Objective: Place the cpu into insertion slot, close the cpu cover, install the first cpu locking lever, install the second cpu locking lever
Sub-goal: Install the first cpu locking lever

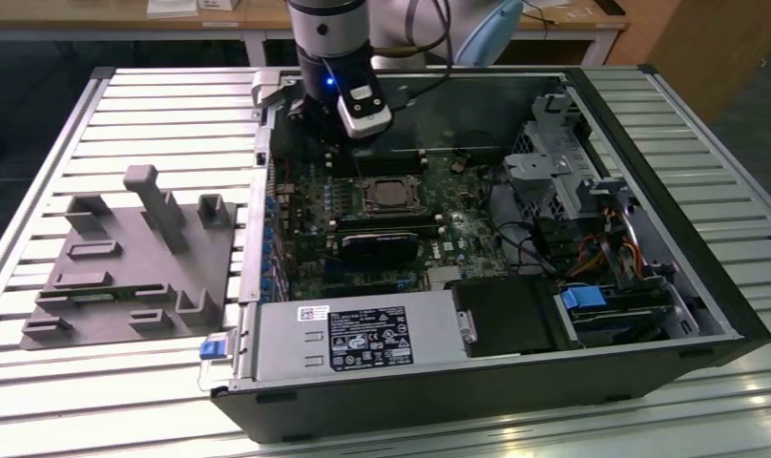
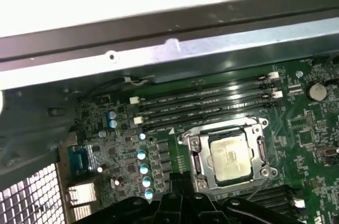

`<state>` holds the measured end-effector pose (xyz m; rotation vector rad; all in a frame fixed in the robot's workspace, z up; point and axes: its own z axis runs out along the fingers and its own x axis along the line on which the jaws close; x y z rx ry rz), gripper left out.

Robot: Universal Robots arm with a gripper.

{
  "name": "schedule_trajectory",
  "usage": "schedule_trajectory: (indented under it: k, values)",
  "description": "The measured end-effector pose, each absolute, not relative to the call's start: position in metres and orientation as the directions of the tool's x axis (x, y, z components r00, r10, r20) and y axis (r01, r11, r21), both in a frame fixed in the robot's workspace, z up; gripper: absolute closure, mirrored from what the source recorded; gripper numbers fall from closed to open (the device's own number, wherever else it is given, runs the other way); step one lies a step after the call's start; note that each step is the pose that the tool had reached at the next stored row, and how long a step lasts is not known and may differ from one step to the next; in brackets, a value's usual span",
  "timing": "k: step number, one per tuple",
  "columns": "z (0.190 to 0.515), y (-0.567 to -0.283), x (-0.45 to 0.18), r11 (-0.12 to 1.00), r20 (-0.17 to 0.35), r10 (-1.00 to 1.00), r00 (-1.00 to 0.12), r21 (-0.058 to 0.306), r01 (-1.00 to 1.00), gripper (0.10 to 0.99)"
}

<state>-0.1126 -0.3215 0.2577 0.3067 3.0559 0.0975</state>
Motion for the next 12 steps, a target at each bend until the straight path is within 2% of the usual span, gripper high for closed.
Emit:
schedule_trajectory:
  k: [12]
  values:
    - [0.2521, -0.3215, -0.1194, 0.966, -0.037, 0.184, -0.982, 0.193, 0.174, 0.984]
